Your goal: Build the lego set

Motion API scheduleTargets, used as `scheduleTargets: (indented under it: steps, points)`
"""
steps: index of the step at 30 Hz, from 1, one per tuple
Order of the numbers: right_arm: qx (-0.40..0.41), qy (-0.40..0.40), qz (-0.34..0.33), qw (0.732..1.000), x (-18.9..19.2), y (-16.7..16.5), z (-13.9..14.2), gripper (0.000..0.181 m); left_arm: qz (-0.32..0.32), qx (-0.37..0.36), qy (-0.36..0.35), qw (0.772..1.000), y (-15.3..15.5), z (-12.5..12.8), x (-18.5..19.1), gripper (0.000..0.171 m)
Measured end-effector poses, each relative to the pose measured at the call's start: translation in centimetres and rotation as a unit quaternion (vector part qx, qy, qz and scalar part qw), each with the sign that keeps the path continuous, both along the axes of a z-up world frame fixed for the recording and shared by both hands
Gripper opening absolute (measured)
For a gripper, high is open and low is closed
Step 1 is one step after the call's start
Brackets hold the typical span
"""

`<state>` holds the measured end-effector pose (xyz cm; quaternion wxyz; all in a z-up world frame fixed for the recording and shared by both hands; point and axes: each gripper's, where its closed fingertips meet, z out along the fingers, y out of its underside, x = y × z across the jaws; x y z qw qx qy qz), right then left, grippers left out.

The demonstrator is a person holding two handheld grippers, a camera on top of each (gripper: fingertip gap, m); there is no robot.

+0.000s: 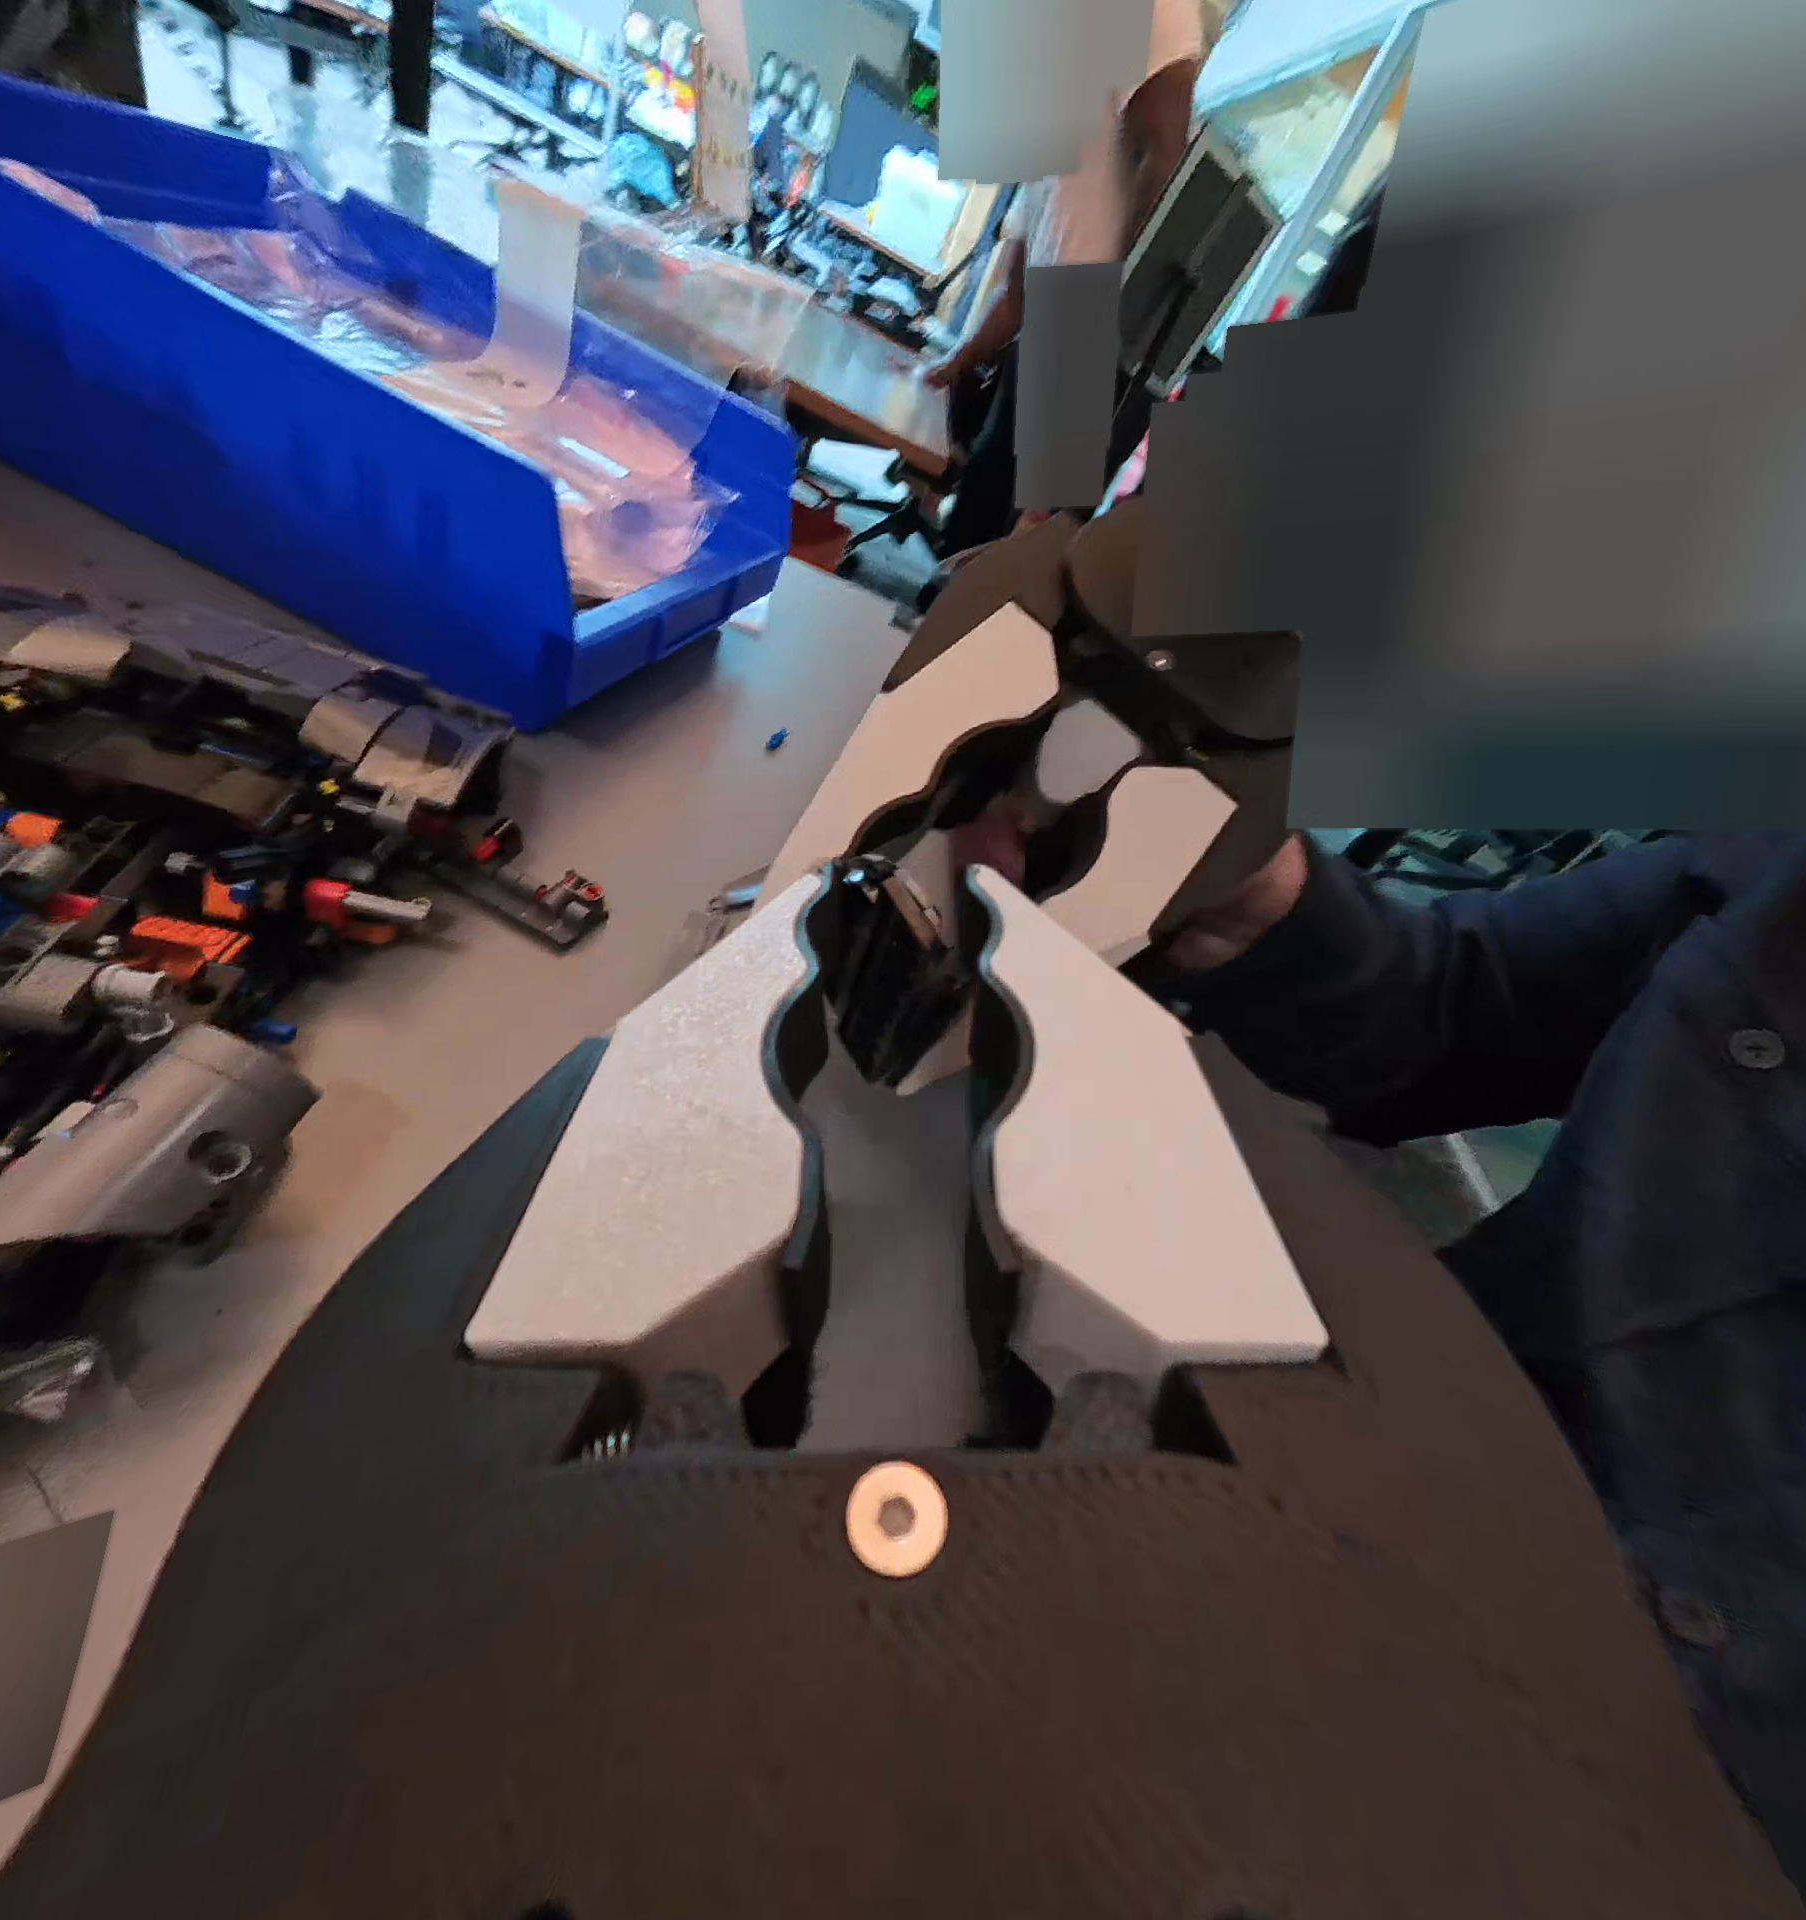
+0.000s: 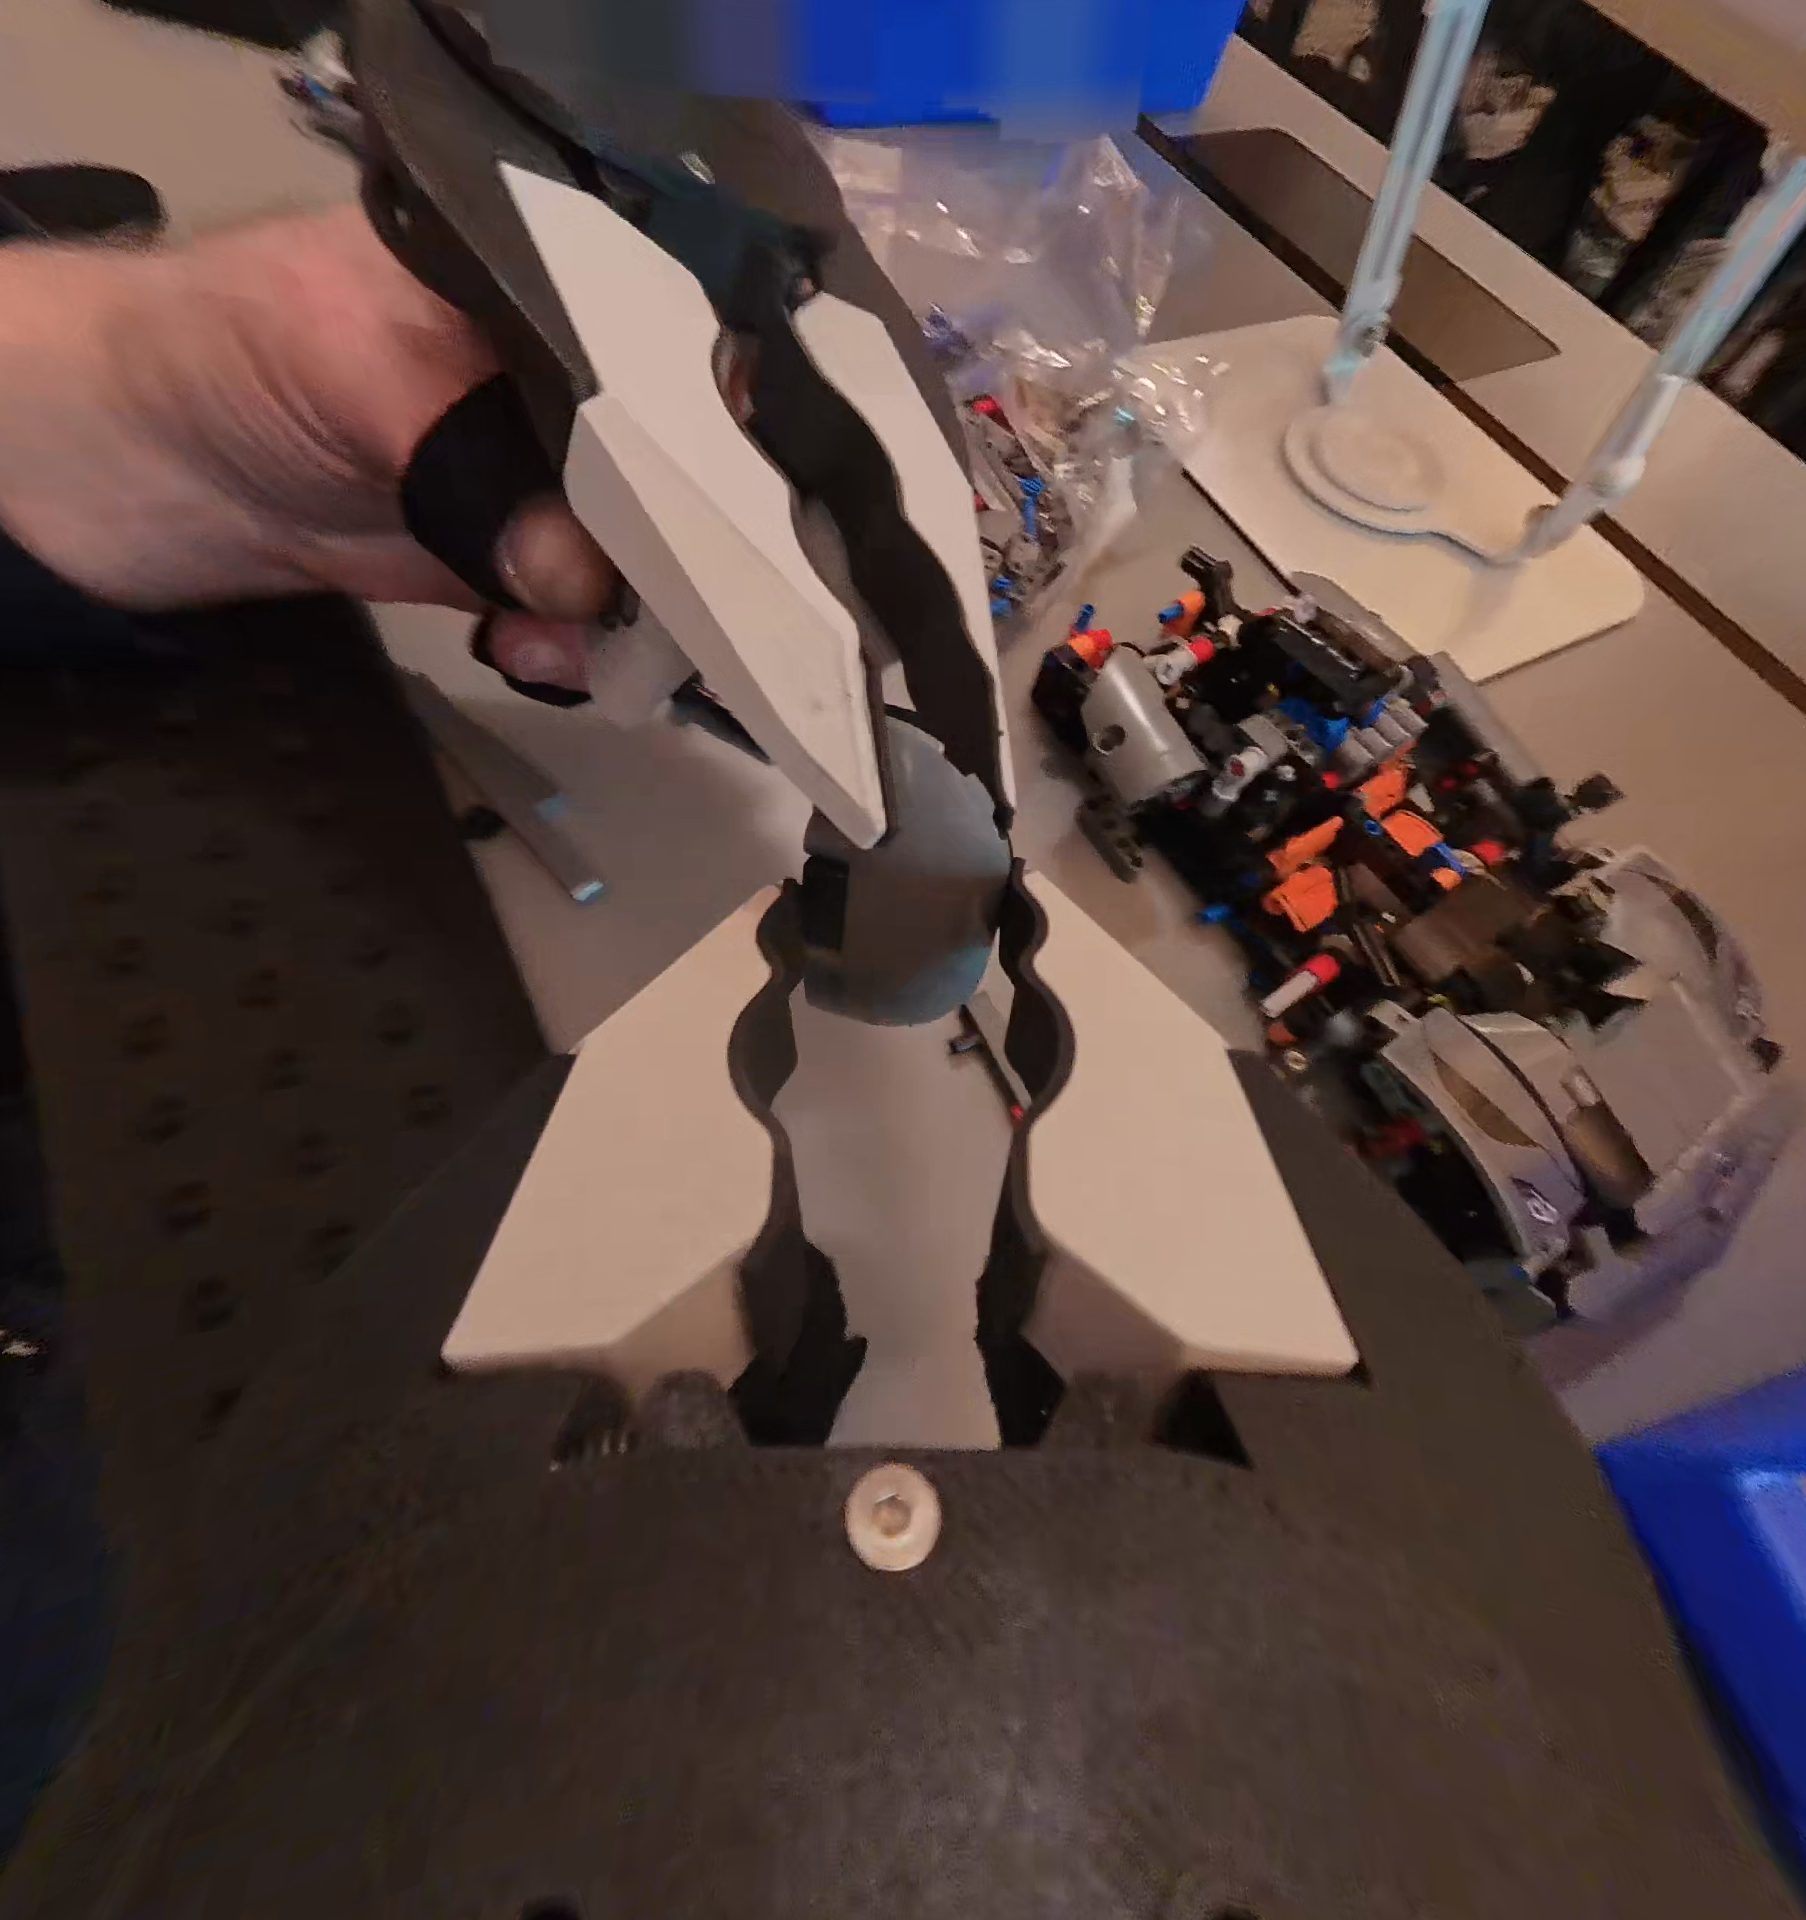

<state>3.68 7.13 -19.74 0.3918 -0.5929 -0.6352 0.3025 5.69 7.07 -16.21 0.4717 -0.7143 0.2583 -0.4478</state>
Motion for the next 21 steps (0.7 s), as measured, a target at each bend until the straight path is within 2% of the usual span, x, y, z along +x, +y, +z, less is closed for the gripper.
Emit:
scheduleTargets:
  steps: [2,4,9,15,16,18,21]
  points:
    - [-0.009,0.016,-0.020,1.000,0.3,0.9,0.4,0.036,0.004,-0.003,0.030,1.000,0.1,-0.8,-0.1,0.016]
    - [-0.026,0.034,-0.014,0.999,0.4,0.9,1.0,0.036,0.003,-0.006,0.022,1.000,-0.1,-0.6,-0.2,0.015]
    - [0.010,0.040,-0.011,0.999,0.4,0.9,1.3,0.036,-0.007,0.003,0.011,1.000,-0.3,-0.1,0.1,0.009]
    - [0.037,0.014,-0.026,0.999,0.4,1.3,0.3,0.035,-0.016,0.001,-0.005,1.000,-0.5,0.3,0.4,0.027]
    - [0.041,0.014,-0.024,0.999,0.3,1.1,0.4,0.036,-0.013,0.003,-0.003,1.000,-0.4,0.3,0.4,0.026]
    - [0.044,0.018,-0.022,0.999,0.2,0.9,0.5,0.035,0.001,0.011,0.016,1.000,-0.2,0.0,0.0,0.013]
    - [0.048,0.029,-0.011,0.998,0.2,0.7,0.8,0.036,-0.004,0.009,0.004,1.000,-0.4,0.3,0.0,0.013]
